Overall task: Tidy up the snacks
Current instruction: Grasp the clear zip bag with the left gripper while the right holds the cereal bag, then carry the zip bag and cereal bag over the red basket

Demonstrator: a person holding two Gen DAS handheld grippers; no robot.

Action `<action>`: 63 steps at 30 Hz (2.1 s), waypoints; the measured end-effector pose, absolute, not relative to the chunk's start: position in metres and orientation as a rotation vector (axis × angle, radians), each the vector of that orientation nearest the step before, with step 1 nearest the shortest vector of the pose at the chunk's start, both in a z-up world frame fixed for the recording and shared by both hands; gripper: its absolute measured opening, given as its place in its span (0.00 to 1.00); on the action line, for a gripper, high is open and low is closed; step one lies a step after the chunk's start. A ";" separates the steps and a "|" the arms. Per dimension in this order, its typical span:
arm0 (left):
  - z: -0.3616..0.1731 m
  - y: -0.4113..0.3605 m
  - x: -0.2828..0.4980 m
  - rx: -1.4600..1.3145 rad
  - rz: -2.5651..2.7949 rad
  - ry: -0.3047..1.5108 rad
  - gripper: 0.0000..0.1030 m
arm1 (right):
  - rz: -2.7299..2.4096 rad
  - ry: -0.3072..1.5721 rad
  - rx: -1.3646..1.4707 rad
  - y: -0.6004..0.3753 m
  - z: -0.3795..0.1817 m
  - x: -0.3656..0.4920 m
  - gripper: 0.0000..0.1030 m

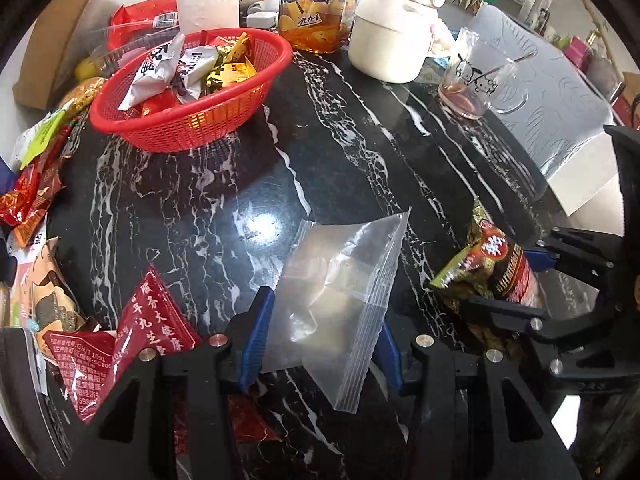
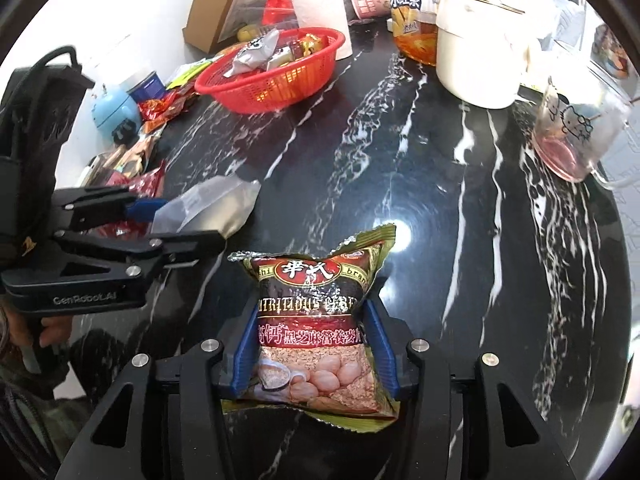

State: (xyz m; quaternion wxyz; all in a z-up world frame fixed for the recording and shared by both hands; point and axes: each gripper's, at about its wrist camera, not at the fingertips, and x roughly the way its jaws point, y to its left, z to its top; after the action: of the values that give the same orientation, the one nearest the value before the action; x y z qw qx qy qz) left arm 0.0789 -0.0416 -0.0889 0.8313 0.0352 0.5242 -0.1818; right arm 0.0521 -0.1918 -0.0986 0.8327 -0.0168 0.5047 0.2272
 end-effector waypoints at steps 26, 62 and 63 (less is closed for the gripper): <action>-0.085 -0.049 0.061 0.092 -0.423 1.015 0.42 | 0.490 1.016 -0.054 -0.187 -0.097 0.036 0.45; 0.053 0.014 0.066 -0.016 -0.369 0.657 0.42 | 0.642 0.712 -0.068 -0.144 0.025 0.061 0.45; 0.056 0.015 0.068 -0.015 -0.367 0.648 0.42 | 0.644 0.701 -0.072 -0.143 0.029 0.064 0.45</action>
State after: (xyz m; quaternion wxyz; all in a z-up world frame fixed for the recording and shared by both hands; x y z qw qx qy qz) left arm 0.0679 0.0150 0.0558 0.9314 -0.0074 0.3167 -0.1793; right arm 0.0638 -0.1428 0.0287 0.8883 -0.0347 0.3373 0.3099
